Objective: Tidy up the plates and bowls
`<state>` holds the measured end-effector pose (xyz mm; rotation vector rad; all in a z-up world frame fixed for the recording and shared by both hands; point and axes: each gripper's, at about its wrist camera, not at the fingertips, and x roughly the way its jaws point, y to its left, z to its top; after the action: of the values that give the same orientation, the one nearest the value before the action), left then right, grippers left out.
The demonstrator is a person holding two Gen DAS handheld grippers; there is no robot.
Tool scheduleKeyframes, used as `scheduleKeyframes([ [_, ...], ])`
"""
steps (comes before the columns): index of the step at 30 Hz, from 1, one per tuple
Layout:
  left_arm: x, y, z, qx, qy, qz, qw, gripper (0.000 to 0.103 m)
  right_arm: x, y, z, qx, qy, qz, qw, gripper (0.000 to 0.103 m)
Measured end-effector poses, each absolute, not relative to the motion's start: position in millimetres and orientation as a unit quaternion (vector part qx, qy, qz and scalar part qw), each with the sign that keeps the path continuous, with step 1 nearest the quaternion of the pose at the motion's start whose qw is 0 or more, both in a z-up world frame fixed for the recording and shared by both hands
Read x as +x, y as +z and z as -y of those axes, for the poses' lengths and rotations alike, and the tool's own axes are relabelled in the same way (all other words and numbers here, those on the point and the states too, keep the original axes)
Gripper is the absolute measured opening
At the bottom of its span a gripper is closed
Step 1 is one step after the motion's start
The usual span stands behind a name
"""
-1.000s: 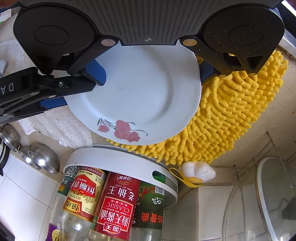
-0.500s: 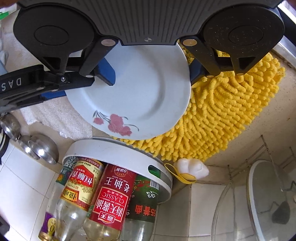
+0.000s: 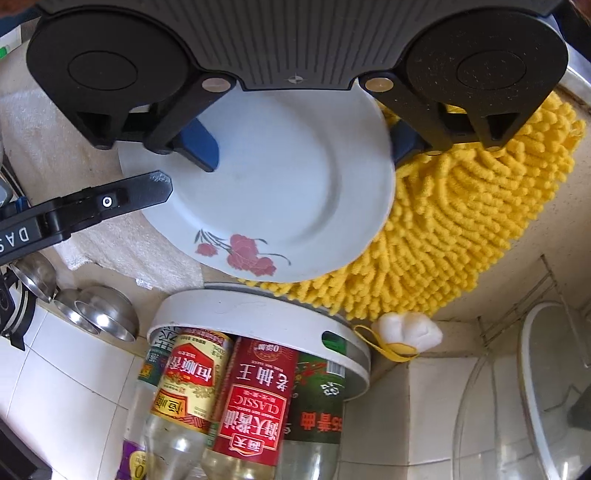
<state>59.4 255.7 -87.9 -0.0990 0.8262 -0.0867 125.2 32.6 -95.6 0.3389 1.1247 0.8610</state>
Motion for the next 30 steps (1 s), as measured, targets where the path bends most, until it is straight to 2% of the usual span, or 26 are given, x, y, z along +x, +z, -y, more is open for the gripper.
scheduleKeyframes([
  [8,53,-76,-267,-0.131,-0.055,-0.390,0.910,0.089,125,-92,-27,0.159,0.378,-0.517,0.751,0.054],
  [15,55,-72,-257,-0.136,-0.070,-0.392,0.907,0.089,125,-82,-7,0.195,0.363,-0.512,0.754,0.054],
  [30,58,-70,-221,-0.111,-0.097,-0.391,0.908,0.089,108,-83,27,0.184,0.348,-0.491,0.777,0.054],
])
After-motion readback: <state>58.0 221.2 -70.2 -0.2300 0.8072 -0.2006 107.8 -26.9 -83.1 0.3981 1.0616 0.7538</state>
